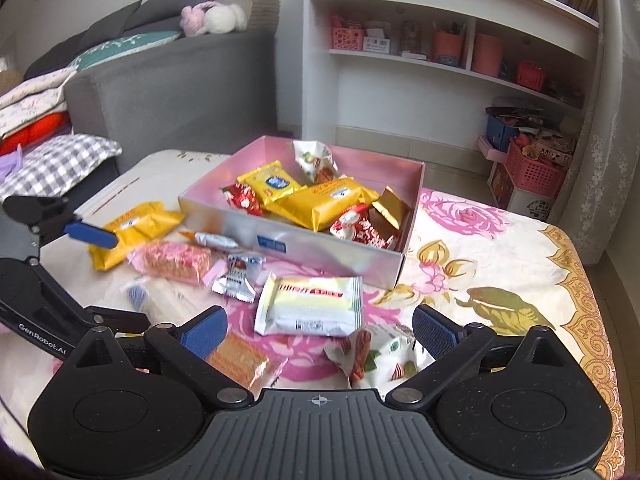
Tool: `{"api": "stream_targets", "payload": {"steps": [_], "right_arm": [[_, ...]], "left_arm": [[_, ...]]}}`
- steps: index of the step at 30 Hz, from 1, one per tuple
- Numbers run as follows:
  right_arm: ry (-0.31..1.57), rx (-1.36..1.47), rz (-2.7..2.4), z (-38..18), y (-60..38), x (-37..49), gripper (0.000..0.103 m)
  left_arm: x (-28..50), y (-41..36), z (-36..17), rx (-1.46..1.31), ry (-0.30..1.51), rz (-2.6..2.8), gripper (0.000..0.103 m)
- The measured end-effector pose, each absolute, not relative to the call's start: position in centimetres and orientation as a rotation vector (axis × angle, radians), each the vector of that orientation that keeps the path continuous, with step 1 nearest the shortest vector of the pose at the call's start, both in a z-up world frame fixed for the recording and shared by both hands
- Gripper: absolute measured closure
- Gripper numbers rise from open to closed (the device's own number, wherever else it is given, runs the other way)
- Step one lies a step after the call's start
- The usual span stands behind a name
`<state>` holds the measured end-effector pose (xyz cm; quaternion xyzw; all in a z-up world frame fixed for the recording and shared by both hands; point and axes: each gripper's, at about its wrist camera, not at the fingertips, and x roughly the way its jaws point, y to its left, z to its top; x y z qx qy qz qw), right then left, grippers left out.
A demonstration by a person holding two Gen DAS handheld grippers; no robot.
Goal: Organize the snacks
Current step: 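Move both open tools back over the snacks on the bedspread, then grasp the clear-wrapped bread roll with the left tool while the right tool grasps the orange wafer cake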
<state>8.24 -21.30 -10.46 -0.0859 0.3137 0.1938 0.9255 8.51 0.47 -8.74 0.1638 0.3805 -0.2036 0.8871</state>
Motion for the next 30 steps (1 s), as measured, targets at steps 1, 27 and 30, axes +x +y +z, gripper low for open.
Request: {"api": "stream_targets", "payload": {"steps": [1,27,30], "right_arm": [[0.646,-0.18,0.407,-10.7,-21.4,8.1,0.003],[0.745,-0.253,0.662,-14.3,-19.0,6.9,0.005],[0.743,-0.252,0.675,-14.2,-18.8,7.0,0.007]], "left_arm": [[8.5,0.2,-9.0,0.364,0.783,-0.455,0.005],[9.3,-2.1,-10.7,0.549,0.792,-0.553,0.063],[9.3,-1.6,-10.7,0.548,0.797,-0.513,0.067]]}}
